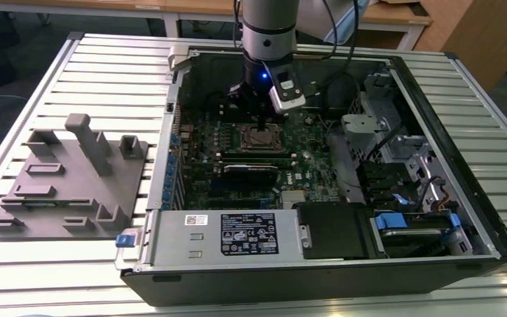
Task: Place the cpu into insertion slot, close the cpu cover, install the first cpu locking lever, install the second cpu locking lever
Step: 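Install the second cpu locking lever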
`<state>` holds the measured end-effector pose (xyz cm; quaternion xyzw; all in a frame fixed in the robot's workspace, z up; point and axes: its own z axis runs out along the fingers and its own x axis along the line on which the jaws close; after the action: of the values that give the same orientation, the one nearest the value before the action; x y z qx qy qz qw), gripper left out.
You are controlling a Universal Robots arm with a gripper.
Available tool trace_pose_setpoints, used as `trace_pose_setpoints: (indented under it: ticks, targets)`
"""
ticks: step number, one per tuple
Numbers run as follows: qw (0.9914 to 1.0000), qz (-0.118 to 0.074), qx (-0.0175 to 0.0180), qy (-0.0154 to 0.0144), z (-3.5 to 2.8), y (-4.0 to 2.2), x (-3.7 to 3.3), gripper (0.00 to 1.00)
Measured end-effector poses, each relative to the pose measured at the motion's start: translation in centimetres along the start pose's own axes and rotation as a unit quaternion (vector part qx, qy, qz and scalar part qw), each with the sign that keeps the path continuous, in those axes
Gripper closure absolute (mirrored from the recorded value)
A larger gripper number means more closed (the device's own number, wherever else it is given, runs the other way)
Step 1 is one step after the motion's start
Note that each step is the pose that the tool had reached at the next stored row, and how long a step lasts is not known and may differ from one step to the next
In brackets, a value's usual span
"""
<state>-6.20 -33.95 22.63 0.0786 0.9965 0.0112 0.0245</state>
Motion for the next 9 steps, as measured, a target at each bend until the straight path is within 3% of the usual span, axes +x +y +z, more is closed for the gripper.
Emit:
trace_pose_setpoints:
  ticks: [9]
  targets:
    - [1.0, 0.0, -0.0018, 0.0002, -0.01, -0.26, -0.07, 0.89]
